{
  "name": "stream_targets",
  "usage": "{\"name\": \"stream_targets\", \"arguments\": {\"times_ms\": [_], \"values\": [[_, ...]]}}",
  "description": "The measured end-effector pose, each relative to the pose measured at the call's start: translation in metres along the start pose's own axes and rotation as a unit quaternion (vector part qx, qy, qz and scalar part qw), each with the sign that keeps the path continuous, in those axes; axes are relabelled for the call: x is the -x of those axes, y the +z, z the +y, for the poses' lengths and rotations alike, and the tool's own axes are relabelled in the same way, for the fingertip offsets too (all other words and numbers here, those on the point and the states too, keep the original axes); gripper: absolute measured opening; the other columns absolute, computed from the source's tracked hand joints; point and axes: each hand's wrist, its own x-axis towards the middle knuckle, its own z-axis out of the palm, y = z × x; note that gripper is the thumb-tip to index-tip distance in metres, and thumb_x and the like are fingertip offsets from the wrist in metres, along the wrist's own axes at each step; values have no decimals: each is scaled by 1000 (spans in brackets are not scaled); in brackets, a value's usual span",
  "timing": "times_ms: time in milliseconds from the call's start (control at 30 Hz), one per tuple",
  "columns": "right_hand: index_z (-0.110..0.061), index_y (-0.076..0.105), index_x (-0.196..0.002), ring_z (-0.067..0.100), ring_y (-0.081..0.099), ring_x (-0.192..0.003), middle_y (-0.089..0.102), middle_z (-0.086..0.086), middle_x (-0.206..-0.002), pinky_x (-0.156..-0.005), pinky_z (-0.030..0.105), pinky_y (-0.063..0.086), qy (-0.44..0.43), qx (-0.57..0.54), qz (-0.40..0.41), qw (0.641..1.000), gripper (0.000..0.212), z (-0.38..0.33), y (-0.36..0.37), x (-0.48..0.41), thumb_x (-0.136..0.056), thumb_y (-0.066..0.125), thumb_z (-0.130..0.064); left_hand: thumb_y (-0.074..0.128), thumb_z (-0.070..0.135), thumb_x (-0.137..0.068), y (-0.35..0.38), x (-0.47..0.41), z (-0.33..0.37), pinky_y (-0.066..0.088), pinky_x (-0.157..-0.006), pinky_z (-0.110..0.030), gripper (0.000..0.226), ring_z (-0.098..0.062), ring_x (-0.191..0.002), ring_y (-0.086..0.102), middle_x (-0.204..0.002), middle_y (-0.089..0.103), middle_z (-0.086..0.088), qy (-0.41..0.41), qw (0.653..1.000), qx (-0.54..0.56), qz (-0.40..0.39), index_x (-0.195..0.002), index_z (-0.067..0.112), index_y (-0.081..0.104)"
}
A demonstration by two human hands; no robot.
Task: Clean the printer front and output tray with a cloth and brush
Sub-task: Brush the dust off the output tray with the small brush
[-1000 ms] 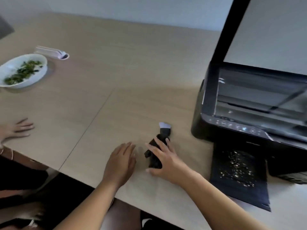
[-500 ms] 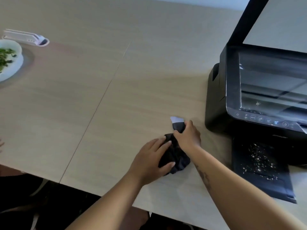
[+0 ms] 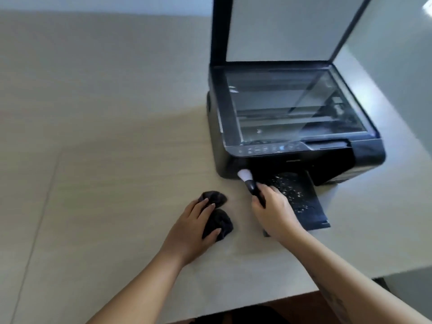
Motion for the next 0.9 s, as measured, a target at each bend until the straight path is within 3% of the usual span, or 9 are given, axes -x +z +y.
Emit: {"name": "stream_targets", "arguments": {"times_ms": [100, 200, 267, 333, 433, 567, 700, 800, 900], "values": [[-8, 61, -112, 27, 55, -98, 56, 5, -97, -76, 30, 36, 34, 11, 57, 998, 24, 38, -34, 3, -91, 54, -16, 40, 60, -88, -5, -15, 15, 29, -116, -38, 68, -21, -144, 24, -152, 39, 0, 46, 998, -32, -6, -142, 19, 45], [-9, 64, -104, 29, 55, -91, 57, 7, -91, -71, 29, 35, 65, -3, 94, 993, 17, 73, -63, -5, -90, 55, -15, 50, 49, -88, -23, -30, 39, 36, -104, -43, 50, -36, -121, 49, -126, 55, -9, 99, 986, -48, 126, -120, 11, 60], [-11, 61, -97, 27, 52, -86, 55, 6, -89, -64, 30, 33, 78, 0, 95, 992, 12, 87, -76, -13, -92, 52, -18, 51, 42, -87, -44, -44, 61, 33, -95, -45, 42, -38, -108, 52, -116, 52, -12, 113, 966, -64, 224, -114, 11, 57], [-9, 62, -101, 28, 51, -86, 55, 8, -93, -67, 32, 36, 80, 13, 106, 991, 17, 97, -84, -21, -92, 52, -20, 51, 40, -87, -69, -65, 80, 33, -91, -47, 41, -39, -107, 52, -114, 53, -15, 127, 949, -90, 274, -116, 11, 51], [-6, 65, -101, 36, 57, -86, 61, 15, -95, -69, 36, 42, 54, 62, 124, 989, 23, 101, -83, -34, -93, 53, -25, 51, 42, -85, -103, -102, 100, 35, -93, -50, 52, -37, -112, 47, -121, 50, -15, 107, 956, -111, 250, -125, 10, 47], [-6, 65, -94, 40, 61, -80, 63, 17, -91, -60, 33, 34, 27, 127, 164, 978, 29, 102, -80, -48, -97, 50, -31, 41, 51, -86, -129, -151, 106, 32, -106, -47, 62, -31, -130, 39, -138, 48, -10, 54, 979, -119, 156, -134, 11, 47], [-4, 64, -101, 44, 61, -79, 62, 21, -100, -62, 39, 44, 18, 77, 209, 975, 26, 111, -86, -48, -95, 57, -28, 39, 52, -85, -128, -183, 104, 21, -115, -40, 70, -29, -140, 30, -152, 38, -9, -15, 987, -96, 131, -144, 14, 39], [-7, 64, -102, 41, 61, -84, 60, 18, -105, -69, 41, 46, 34, 73, 192, 978, 22, 110, -80, -54, -94, 57, -26, 32, 55, -86, -119, -188, 105, 15, -117, -40, 70, -25, -144, 21, -157, 30, -3, -41, 980, -134, 138, -146, 20, 36], [-7, 64, -95, 41, 62, -80, 62, 17, -97, -64, 41, 49, -26, 57, 144, 988, 21, 87, -53, -55, -94, 56, -26, 28, 55, -87, -118, -187, 104, 14, -117, -40, 68, -25, -145, 19, -158, 29, -2, -34, 979, -150, 137, -146, 23, 37]]}}
